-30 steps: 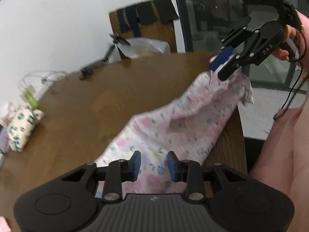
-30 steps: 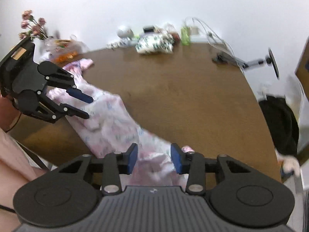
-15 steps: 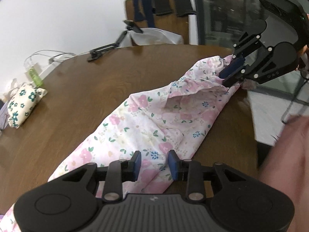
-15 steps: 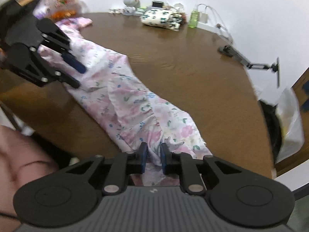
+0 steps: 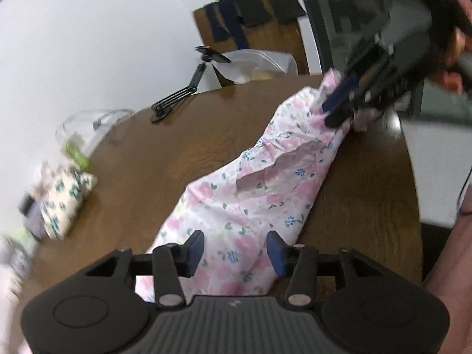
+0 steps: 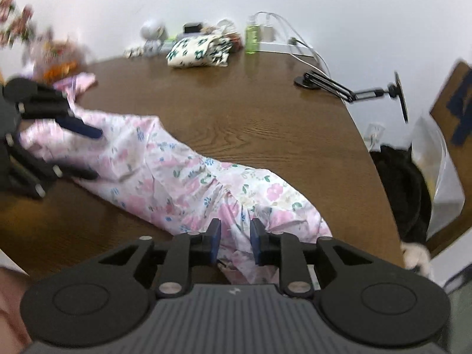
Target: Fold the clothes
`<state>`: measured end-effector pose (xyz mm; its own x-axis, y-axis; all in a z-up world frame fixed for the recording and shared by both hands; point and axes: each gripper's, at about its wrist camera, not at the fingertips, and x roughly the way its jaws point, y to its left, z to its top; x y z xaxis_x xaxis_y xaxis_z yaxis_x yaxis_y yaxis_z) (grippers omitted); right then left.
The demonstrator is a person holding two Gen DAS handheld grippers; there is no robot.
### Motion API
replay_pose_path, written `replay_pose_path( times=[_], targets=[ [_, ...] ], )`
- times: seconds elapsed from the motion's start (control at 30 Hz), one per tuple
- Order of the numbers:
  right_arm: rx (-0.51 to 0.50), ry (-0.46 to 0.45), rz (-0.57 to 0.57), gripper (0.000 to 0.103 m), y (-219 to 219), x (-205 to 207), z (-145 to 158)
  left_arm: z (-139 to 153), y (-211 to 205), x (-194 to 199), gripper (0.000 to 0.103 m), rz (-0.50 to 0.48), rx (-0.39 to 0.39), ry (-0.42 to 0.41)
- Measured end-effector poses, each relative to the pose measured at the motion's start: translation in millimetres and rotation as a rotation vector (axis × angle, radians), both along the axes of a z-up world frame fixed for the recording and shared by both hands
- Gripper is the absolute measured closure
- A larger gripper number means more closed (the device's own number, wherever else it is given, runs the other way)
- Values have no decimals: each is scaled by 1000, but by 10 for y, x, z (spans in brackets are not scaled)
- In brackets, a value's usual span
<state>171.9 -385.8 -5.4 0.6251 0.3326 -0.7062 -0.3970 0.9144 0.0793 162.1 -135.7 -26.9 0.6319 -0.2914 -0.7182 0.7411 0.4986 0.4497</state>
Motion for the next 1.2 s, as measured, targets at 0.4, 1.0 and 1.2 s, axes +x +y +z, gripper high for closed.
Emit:
replay_pose_path(
  times=[0.4,1.0,1.2],
  targets=[
    [98,-9,-132,68,82,123,-42,-307,-277,70,101,-91,211,-39],
    [87,-10,-175,65,-41,176,-175,-115,81,-131,81,22,-74,96],
    [194,-61,-153,58,-233,-56,145,219,507,-278,66,94,-200,19]
  ],
)
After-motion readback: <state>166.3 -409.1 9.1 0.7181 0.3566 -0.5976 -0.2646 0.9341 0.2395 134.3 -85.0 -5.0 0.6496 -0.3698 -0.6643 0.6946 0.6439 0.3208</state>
